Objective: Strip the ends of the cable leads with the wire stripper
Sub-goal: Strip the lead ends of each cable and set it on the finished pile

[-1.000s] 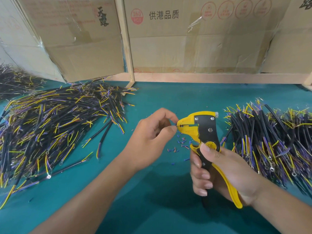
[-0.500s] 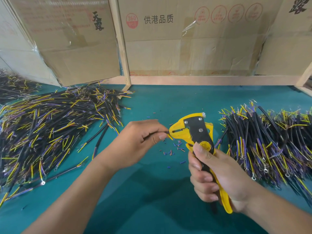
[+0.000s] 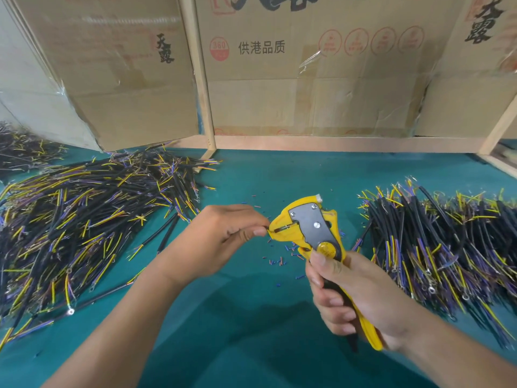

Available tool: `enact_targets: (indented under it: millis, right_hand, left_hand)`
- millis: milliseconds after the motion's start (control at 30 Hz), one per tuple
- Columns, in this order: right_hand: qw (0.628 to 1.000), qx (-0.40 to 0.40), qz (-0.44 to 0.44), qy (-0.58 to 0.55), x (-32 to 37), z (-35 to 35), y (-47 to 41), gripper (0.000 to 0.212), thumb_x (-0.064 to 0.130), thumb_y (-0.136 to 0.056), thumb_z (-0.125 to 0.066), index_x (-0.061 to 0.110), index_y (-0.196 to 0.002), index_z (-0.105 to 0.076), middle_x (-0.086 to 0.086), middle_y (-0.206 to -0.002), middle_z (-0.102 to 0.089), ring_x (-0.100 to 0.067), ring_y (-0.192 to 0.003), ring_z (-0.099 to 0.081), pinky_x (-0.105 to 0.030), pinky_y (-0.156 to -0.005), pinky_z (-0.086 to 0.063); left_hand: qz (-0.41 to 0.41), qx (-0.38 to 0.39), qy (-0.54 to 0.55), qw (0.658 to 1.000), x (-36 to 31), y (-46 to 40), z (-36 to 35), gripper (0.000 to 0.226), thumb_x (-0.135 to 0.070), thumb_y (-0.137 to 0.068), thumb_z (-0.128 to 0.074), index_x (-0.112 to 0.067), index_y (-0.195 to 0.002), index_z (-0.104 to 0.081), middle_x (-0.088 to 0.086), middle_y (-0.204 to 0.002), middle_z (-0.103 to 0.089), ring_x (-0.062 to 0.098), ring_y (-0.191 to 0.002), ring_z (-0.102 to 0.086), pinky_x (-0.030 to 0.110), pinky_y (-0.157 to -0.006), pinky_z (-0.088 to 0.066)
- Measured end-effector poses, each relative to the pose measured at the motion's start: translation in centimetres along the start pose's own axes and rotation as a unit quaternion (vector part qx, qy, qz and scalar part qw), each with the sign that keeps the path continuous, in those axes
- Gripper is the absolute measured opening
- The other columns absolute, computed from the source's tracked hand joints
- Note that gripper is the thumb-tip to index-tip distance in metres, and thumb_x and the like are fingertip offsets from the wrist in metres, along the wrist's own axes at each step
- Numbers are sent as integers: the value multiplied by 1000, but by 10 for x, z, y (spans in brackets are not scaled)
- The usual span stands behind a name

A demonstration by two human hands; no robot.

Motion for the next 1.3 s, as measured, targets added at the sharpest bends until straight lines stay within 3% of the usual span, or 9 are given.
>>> enact_targets:
  millis: [200, 333, 467, 633, 767, 933, 1033, 1167, 1300]
  right_hand:
    - [1000, -11, 7, 12, 3, 2, -3, 49, 57, -78, -76, 16, -75, -50, -1, -59, -33, -13, -42, -27, -20, -41, -30]
    - [1000, -1, -7, -9, 0, 0, -3, 50, 58, -74, -81, 17, -74, -51, 0, -60, -32, -12, -41, -26, -18, -41, -29]
    - [997, 11, 0, -72, 1, -2, -3, 44, 51, -78, -80, 16, -75, -55, 0, -60, -32, -10, -41, -27, -17, -40, -30]
    - [993, 16, 7, -113, -1, -2, -3, 33, 40, -84, -74, 13, -78, -57, 0, -59, -33, -9, -40, -29, -18, -39, -31]
    - [994, 24, 13, -105, -3, -5, -3, 31, 37, -83, -75, 12, -76, -58, -1, -59, -34, -9, -39, -29, -18, -39, -31]
    - [979, -66, 107, -160, 34, 38, 8, 50, 33, -61, -92, 16, -66, -45, 4, -53, -31, -8, -35, -29, -20, -33, -31]
    - [983, -41, 103, -145, 25, 29, 0, 46, 32, -66, -90, 9, -74, -51, -6, -61, -36, -19, -46, -37, -34, -45, -42]
    - [990, 50, 73, -107, 7, 5, -5, 38, 32, -83, -81, 1, -98, -65, -20, -80, -55, -35, -73, -57, -52, -79, -53]
    - [992, 7, 64, -112, 5, 15, -9, 48, 32, -78, -85, -1, -109, -69, -28, -102, -64, -43, -98, -65, -60, -89, -52]
  left_hand:
    - [10, 4, 4, 1000, -1, -4, 3, 27, -21, -100, -49, -9, -98, -73, -19, -85, -55, -9, -75, -49, 10, -71, -39]
    - [14, 2, -6, 1000, 2, -3, 4, 27, -24, -100, -50, -12, -100, -74, -12, -83, -59, 5, -72, -53, 17, -68, -43]
    - [10, 9, -9, 1000, -1, -3, 4, 25, -22, -100, -50, -12, -100, -73, -15, -84, -56, 7, -74, -56, 12, -69, -40]
    - [21, -8, -21, 1000, 6, -1, 10, 25, -22, -99, -51, -9, -99, -73, -5, -84, -63, 15, -73, -59, 21, -68, -45]
    - [13, 17, -20, 1000, 1, 0, 4, 23, -19, -98, -53, -7, -97, -73, -9, -84, -61, 12, -72, -57, 10, -70, -40]
    - [119, -152, -73, 978, 56, 33, 77, 21, -16, -98, -53, -6, -94, -71, 1, -88, -69, 16, -81, -63, 32, -77, -51]
    - [90, -102, -66, 989, 34, 18, 46, 24, -18, -102, -52, -4, -94, -70, 2, -82, -66, 14, -77, -58, 27, -73, -46]
    - [44, -95, -59, 993, 15, 8, 28, 24, -18, -97, -54, -3, -96, -72, -7, -80, -62, 6, -74, -50, 13, -72, -40]
    - [47, -73, -16, 996, 7, 6, 22, 24, -22, -98, -54, -6, -100, -72, -20, -81, -50, -2, -71, -44, 5, -72, -35]
Point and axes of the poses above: each hand's wrist, its own y-axis away from the middle knuckle, its own z-axis out of the back of the hand, x = y × z, the point moved 8 cm from there along -y, towards the middle knuckle
